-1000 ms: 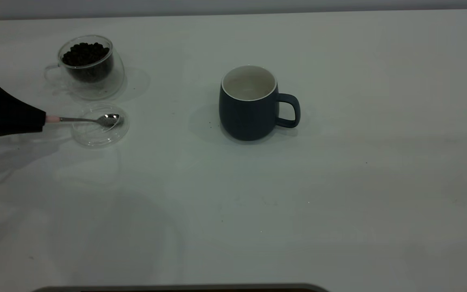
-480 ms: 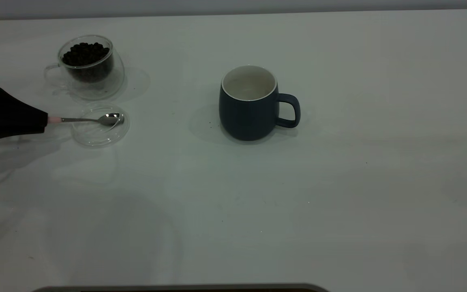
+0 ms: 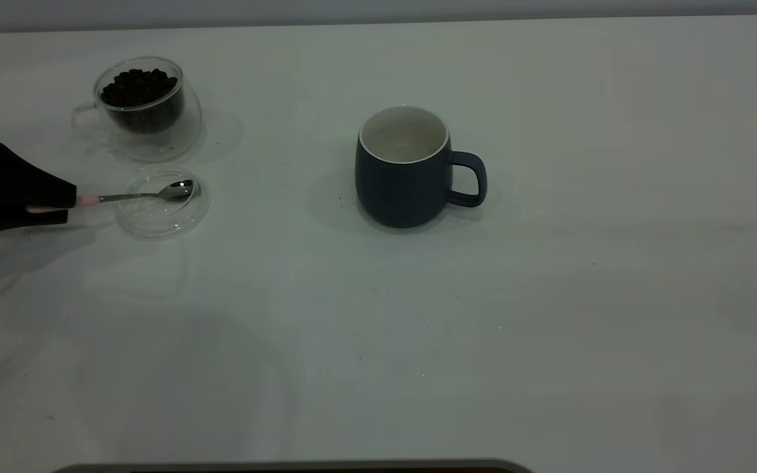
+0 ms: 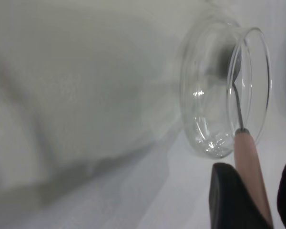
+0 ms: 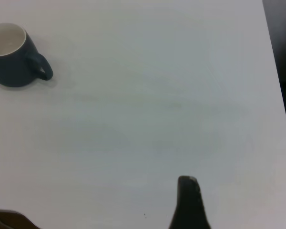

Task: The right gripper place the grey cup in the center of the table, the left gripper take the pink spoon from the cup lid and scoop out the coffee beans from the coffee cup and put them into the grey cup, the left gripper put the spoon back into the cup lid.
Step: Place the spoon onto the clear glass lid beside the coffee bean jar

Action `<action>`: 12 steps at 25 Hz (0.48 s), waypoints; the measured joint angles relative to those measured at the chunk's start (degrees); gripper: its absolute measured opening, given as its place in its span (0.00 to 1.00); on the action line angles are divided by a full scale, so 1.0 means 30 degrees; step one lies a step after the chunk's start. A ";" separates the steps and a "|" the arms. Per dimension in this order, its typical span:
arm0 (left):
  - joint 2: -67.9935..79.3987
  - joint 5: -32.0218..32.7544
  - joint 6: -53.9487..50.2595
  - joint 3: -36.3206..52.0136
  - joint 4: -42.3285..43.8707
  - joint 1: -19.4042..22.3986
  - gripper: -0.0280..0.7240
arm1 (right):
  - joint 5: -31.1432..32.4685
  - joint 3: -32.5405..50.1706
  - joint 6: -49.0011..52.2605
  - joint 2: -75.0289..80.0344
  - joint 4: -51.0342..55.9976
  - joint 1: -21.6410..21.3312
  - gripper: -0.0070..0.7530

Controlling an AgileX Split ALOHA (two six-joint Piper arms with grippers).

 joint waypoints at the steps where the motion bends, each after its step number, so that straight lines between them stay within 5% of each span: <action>1: 0.0000 0.0000 0.0000 0.0000 0.0000 0.0000 0.47 | 0.0000 0.0000 0.0000 0.0000 0.0000 0.0000 0.78; 12: 0.0000 -0.1360 -0.1000 0.0000 0.0000 0.0000 0.54 | 0.0000 0.0000 0.0000 0.0000 0.0000 0.0000 0.78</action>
